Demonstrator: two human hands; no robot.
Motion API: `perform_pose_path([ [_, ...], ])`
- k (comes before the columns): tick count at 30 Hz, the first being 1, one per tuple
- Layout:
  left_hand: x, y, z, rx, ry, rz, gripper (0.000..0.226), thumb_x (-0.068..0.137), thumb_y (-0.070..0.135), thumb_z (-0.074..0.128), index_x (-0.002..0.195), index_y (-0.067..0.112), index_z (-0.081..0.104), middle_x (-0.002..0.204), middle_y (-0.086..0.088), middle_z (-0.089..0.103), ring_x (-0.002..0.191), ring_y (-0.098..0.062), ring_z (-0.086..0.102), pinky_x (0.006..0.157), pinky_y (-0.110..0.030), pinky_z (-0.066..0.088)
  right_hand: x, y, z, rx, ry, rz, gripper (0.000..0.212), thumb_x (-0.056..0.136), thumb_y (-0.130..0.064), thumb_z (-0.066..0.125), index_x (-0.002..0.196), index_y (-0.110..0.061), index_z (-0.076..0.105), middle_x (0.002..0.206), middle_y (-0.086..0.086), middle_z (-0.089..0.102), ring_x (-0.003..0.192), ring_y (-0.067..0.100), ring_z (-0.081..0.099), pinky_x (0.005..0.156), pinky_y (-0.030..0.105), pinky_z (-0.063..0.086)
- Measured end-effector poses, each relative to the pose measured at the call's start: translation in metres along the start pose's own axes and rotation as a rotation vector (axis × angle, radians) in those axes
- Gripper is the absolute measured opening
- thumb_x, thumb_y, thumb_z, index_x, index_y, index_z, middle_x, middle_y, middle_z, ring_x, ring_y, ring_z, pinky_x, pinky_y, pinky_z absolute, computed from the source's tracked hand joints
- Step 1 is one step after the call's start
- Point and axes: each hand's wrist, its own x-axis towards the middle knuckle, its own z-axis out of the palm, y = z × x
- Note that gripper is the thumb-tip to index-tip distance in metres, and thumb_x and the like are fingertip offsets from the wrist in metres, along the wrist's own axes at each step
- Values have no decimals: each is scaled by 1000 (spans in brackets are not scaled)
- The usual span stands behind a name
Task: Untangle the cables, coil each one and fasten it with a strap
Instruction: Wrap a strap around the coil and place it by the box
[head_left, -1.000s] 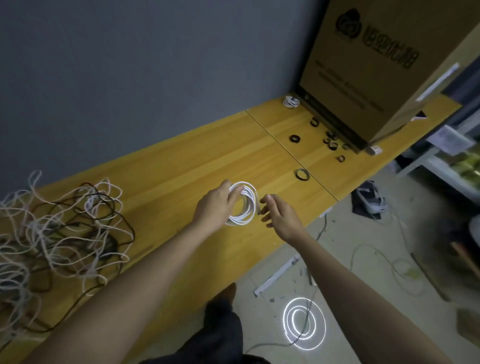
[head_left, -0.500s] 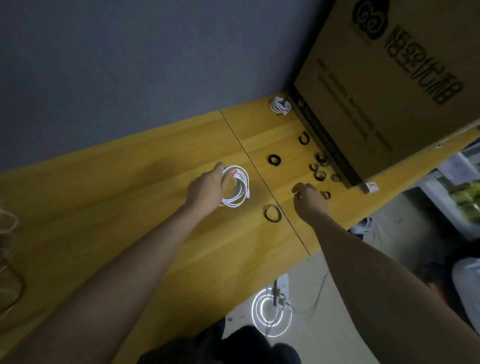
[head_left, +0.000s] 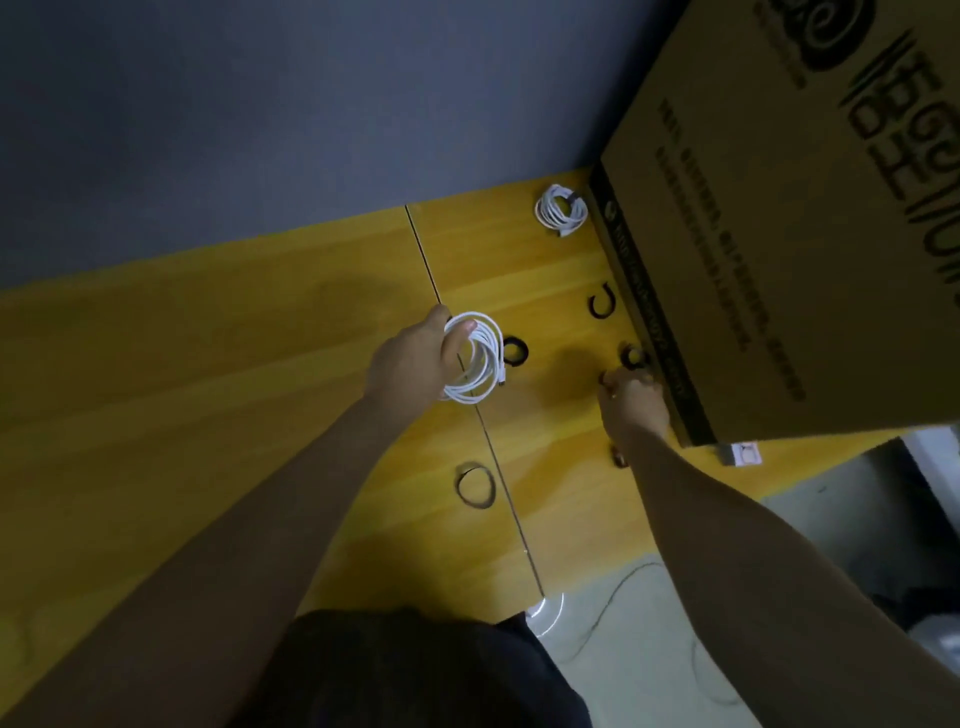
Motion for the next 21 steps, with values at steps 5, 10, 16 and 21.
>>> perform_pose_path([
  [5, 16, 16, 17, -32, 18, -100, 44, 99, 48, 33, 107, 9, 50, 71, -14, 62, 66, -34, 61, 60, -42, 48, 35, 3, 6, -188, -133, -96, 33, 100, -20, 40, 125, -8, 56, 142, 18, 37, 129, 37, 33, 94, 44, 42],
  [10, 12, 21, 24, -21, 38, -142, 45, 99, 46, 35, 115, 7, 50, 66, -6, 53, 65, -33, 59, 57, -39, 45, 45, 1, 6, 44, -77, -203, 30, 96, -18, 47, 121, -6, 57, 132, 19, 45, 125, 37, 35, 92, 43, 39],
  [16, -1, 22, 22, 0, 26, -209, 43, 99, 48, 34, 108, 8, 49, 69, -8, 60, 68, -32, 62, 56, -36, 44, 56, 13, 10, 124, -217, -264, 32, 93, -9, 55, 125, -8, 55, 120, 16, 59, 107, 35, 56, 82, 44, 51],
  [21, -9, 19, 18, -5, 45, -210, 42, 99, 46, 35, 107, 7, 49, 69, -11, 60, 65, -32, 61, 54, -37, 43, 38, -15, -6, 673, -85, -201, 16, 90, -2, 61, 105, -7, 62, 93, 4, 63, 94, 23, 61, 87, 43, 51],
])
